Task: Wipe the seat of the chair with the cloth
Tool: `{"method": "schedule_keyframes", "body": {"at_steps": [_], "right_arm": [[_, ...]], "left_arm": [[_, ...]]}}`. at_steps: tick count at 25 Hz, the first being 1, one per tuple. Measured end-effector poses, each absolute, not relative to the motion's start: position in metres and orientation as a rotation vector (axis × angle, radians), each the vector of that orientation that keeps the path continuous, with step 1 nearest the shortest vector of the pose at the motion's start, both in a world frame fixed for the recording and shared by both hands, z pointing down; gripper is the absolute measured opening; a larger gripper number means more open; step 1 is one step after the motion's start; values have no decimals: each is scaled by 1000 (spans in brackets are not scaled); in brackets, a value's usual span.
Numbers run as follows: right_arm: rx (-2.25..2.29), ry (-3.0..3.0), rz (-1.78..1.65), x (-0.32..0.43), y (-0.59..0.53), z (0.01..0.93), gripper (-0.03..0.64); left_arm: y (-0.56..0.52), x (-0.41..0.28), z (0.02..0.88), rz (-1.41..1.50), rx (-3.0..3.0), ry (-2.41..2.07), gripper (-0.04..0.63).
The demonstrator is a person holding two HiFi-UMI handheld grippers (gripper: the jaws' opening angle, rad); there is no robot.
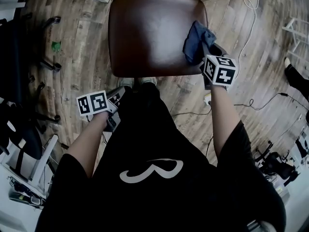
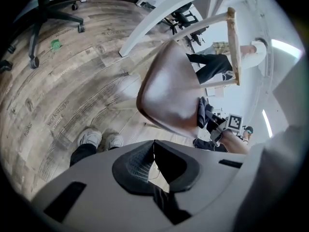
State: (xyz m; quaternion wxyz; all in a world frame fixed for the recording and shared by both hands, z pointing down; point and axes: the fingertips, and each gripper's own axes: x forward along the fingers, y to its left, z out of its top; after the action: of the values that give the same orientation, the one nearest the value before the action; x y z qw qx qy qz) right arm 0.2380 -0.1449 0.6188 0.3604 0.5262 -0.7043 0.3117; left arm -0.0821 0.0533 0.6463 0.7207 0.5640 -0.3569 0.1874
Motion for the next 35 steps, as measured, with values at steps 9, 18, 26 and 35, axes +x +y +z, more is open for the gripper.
{"method": "schedule_keyframes", "body": {"at_steps": [9, 18, 26, 35], "right_arm": [[1345, -2043, 799, 151, -125, 569, 51], [1106, -2267, 887, 6, -76, 539, 51], [938, -2250, 1130, -85, -38, 564, 51], [982, -2112, 1045, -74, -45, 612, 51]], "left_arm": [[72, -94, 669, 445, 1248, -768, 14], [75, -139, 664, 498, 1288, -756, 14], [80, -202, 665, 433, 1210, -832, 14], [90, -225, 677, 394, 1158, -863, 14]]}}
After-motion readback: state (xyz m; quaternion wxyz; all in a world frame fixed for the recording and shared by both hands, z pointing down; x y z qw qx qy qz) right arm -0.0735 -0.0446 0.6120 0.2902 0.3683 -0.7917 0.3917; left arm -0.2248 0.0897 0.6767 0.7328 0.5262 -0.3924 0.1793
